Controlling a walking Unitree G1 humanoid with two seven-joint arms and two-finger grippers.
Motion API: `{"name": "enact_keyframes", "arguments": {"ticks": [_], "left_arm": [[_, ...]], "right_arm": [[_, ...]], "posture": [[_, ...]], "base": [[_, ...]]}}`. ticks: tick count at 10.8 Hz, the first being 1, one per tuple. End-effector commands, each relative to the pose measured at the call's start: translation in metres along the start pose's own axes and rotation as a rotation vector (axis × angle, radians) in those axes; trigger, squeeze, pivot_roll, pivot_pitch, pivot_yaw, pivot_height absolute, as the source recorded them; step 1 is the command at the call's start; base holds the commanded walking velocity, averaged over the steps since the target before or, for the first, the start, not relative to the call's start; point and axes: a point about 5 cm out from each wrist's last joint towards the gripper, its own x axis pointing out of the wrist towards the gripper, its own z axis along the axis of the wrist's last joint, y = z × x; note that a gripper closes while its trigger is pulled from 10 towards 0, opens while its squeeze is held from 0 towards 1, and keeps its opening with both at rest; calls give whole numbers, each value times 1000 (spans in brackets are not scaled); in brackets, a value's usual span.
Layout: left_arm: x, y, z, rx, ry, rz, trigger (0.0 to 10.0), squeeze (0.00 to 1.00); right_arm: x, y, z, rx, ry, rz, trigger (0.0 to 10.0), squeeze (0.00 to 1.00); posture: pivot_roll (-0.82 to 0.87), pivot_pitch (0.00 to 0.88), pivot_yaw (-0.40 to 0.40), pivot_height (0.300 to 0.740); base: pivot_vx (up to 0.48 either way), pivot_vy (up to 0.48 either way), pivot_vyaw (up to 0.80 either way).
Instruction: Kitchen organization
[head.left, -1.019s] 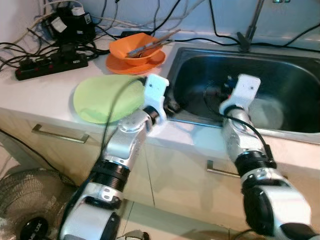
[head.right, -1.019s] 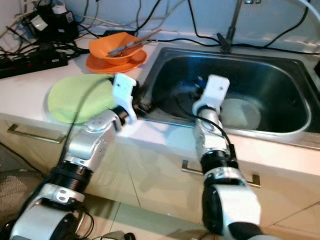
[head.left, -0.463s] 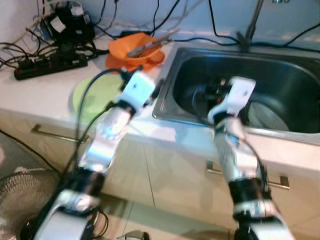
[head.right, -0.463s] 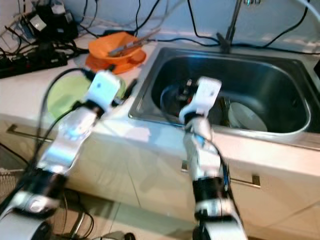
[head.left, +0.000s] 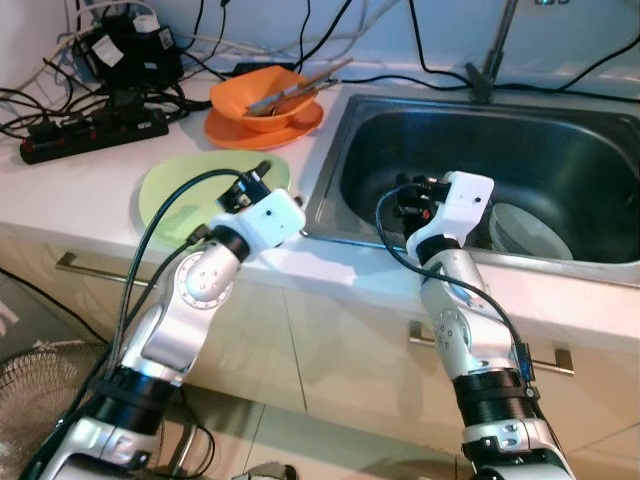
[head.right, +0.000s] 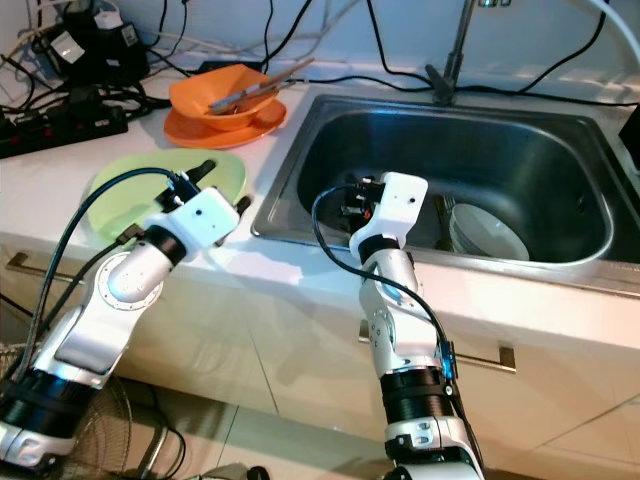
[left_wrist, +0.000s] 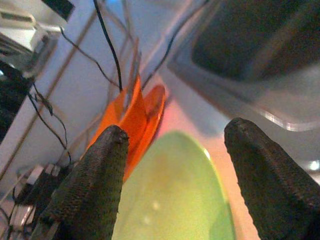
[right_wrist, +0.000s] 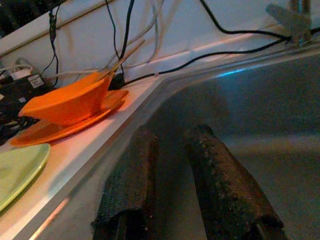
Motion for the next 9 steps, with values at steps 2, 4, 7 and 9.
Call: {"name": "enact_keyframes", "arguments": {"ticks": [2,4,7,9], "left_arm": [[-3,-2,-10,58,109,-42,10000,0],[-3,-1,-13,24,167,-54,10000,0],[-7,-1,-19,20,265,-81,10000,0],[-7,1,-29,57,341,-97,10000,0]], "right_arm": [[2,6,3,7,5,25,10000,0],[3,7,4,7,10,24,10000,0],[5,6,5,7,10,20,10000,0],[6,7,5,9,9,18,10000,0]], "posture": [[59,24,62,740],[55,32,63,740],[63,37,66,740],[62,40,68,740]], "base": [[0,0,0],[0,0,0],[0,0,0],[0,0,0]]}}
